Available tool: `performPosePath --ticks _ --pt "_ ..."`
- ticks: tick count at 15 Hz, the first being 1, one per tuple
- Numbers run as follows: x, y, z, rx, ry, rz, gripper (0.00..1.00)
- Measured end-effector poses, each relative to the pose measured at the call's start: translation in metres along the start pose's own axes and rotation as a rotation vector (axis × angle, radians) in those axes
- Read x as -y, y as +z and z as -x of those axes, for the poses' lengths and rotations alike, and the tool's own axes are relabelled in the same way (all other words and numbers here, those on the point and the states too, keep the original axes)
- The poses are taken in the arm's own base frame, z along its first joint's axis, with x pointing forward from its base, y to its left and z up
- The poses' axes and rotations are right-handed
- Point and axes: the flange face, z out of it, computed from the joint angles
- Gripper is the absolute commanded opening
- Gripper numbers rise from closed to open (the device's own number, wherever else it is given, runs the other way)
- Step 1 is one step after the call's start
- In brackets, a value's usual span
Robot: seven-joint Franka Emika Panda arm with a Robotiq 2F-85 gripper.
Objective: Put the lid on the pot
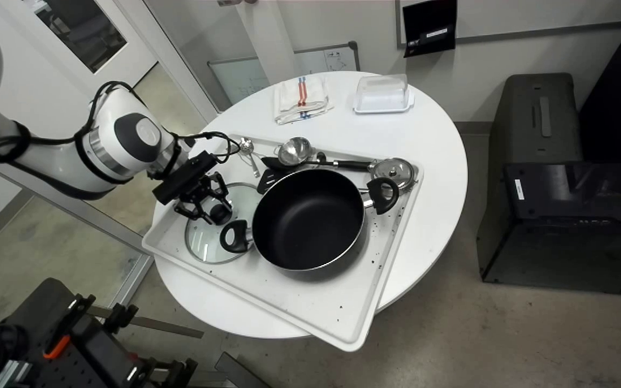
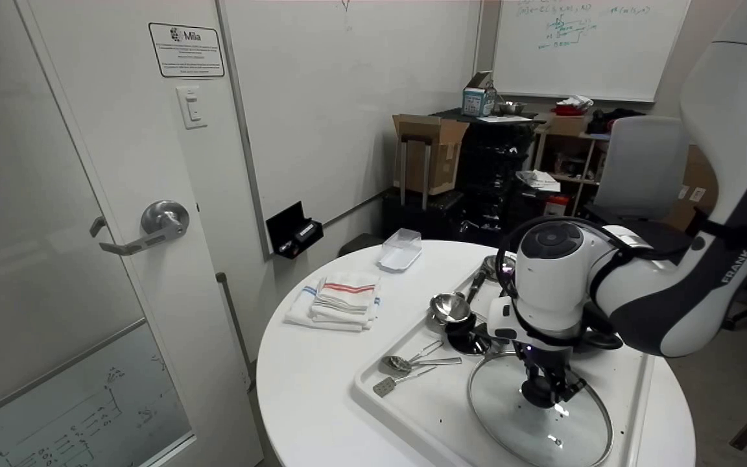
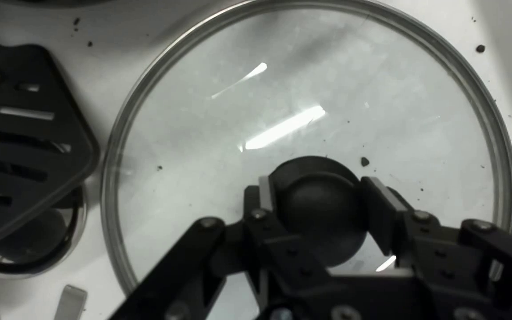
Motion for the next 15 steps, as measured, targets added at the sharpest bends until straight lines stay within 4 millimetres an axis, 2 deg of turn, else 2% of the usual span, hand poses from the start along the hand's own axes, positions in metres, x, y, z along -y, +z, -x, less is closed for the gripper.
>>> performPosePath --ticks 7,15 --pt "-0.002 -0.005 0.001 -0.02 0.014 -0.013 0.25" --pt "-0.001 -0.045 0.002 -0.083 0.035 -0.028 0.25"
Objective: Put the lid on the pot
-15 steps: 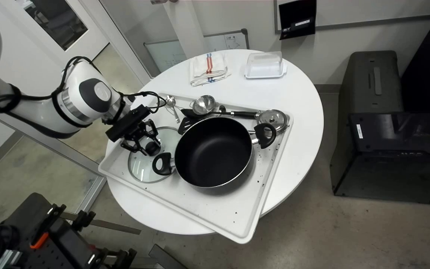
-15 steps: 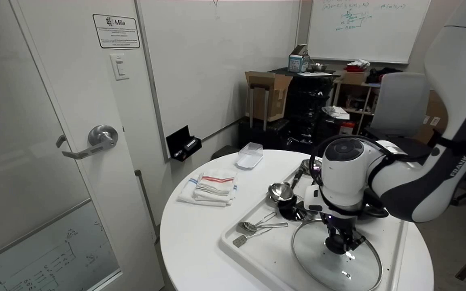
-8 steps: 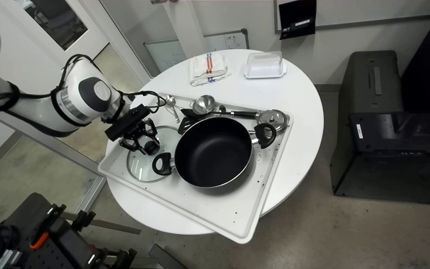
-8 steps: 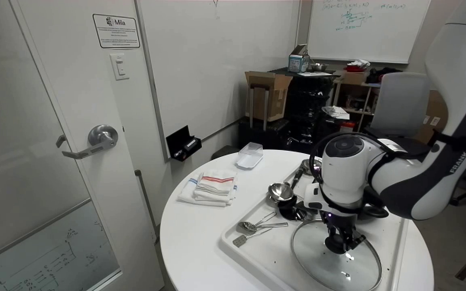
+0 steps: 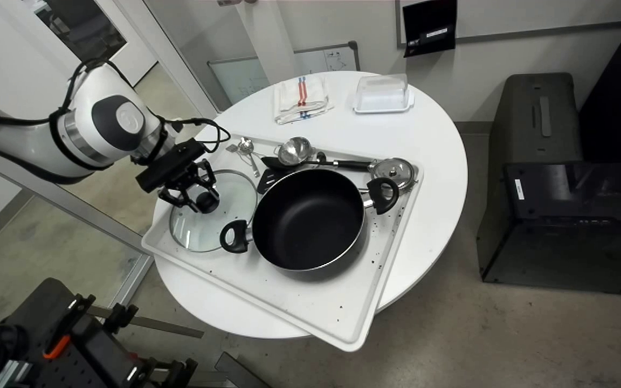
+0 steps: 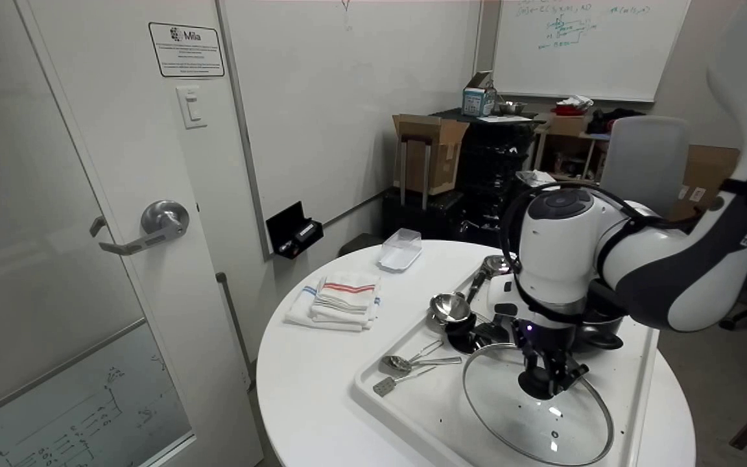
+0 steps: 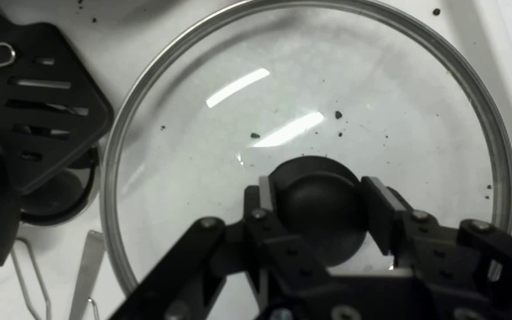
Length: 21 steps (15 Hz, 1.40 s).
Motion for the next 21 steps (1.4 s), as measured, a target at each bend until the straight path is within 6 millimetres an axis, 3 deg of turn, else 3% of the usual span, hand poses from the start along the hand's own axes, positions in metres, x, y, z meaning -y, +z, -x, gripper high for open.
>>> performPosePath --ticks 6,12,17,21 --pt "0.011 -0.034 -0.006 -0.057 -0.006 -0.01 0.25" --pt "0.011 -0.081 -0.014 -0.144 0.017 0.019 0.25" --pt "-0.006 -0.121 -0.01 -0.187 0.076 0.066 0.25" --pt "-0.034 -0.143 0.011 -0.178 0.153 0.11 0.25"
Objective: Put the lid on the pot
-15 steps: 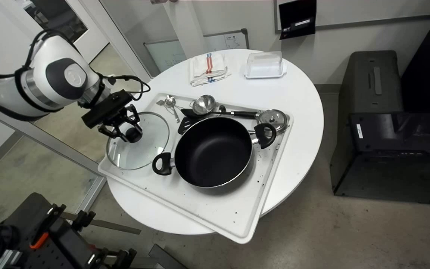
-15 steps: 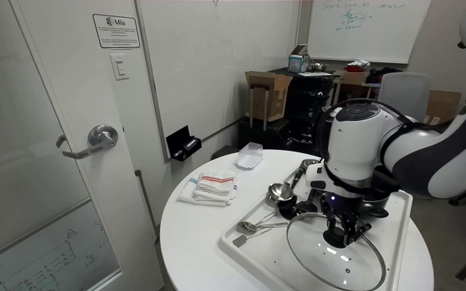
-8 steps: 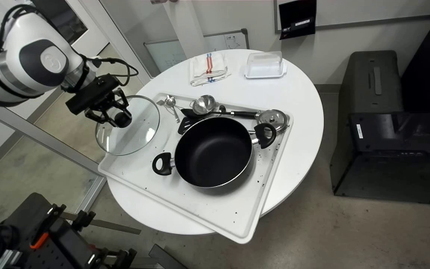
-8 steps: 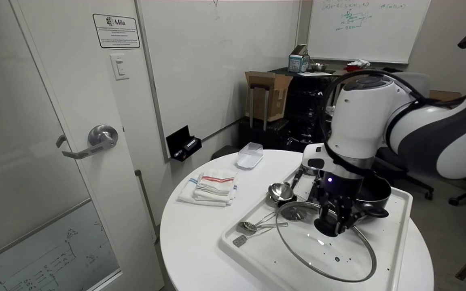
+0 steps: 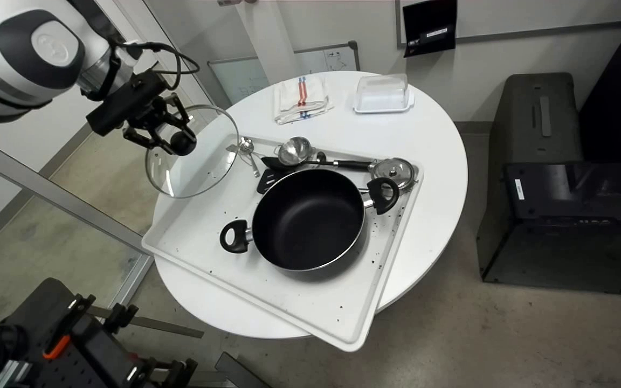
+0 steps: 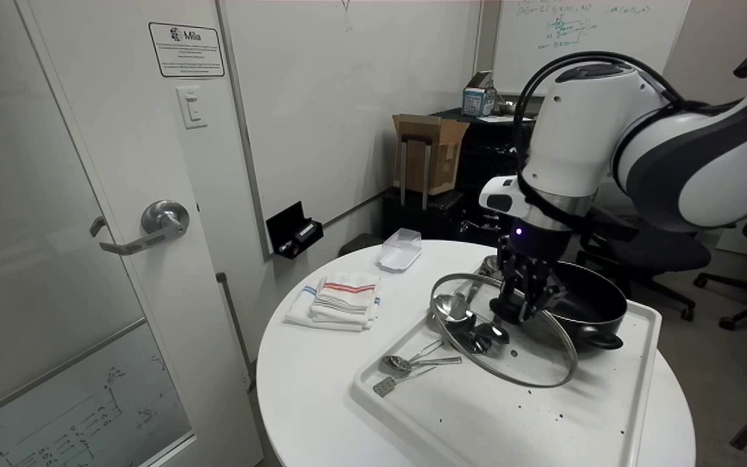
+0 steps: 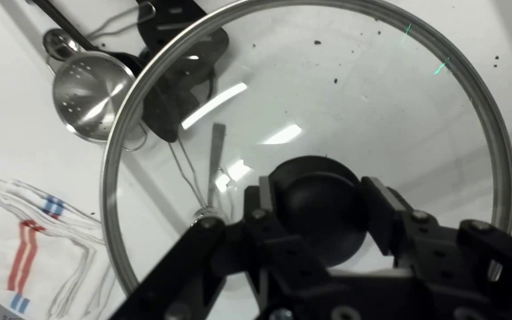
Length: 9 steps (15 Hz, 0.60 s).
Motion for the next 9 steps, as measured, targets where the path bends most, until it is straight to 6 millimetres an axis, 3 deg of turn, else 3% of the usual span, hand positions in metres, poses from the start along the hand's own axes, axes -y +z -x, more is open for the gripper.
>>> performPosePath --ticks 9 --pt "-0.09 -0.017 0.062 0.1 0.25 0.054 0.25"
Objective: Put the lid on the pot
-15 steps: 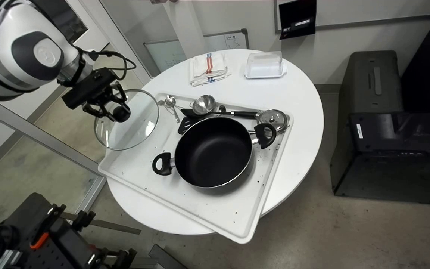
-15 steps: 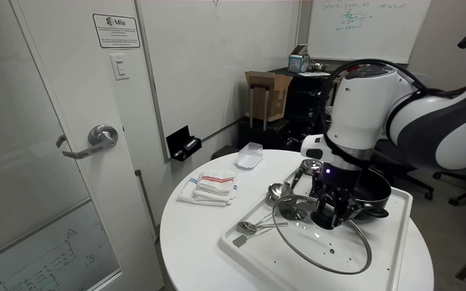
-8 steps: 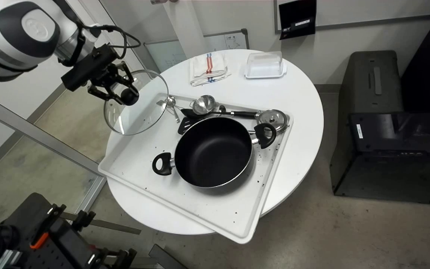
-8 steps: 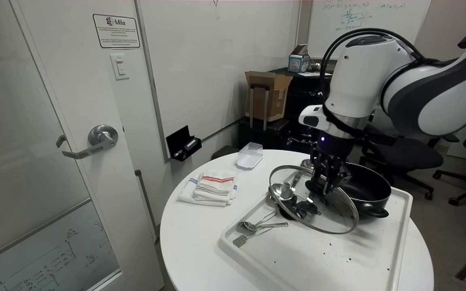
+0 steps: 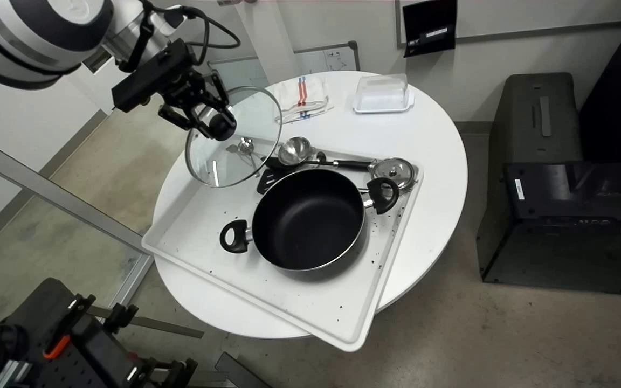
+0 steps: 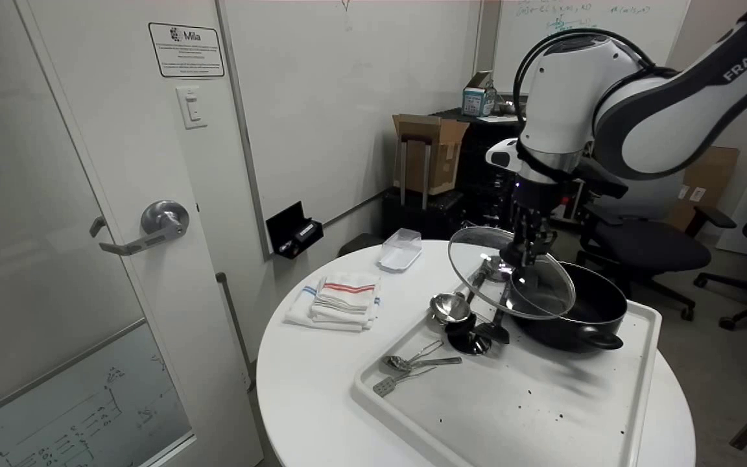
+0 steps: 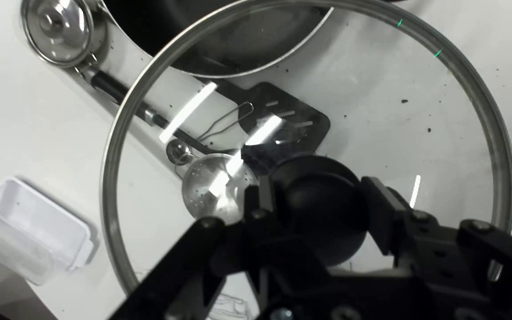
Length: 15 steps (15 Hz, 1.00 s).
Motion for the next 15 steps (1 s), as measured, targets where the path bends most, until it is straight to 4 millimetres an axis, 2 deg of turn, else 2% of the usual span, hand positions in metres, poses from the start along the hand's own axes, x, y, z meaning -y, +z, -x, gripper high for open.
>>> performPosePath --ticks 6,11,15 --pt "-0.052 0.012 0.038 0.065 0.144 -0.024 0.25" --pt "-0.085 0.037 0.065 0.114 0.25 -0.057 0.25" --pt "-0.104 0.058 0.078 0.142 0.323 -0.087 0.25"
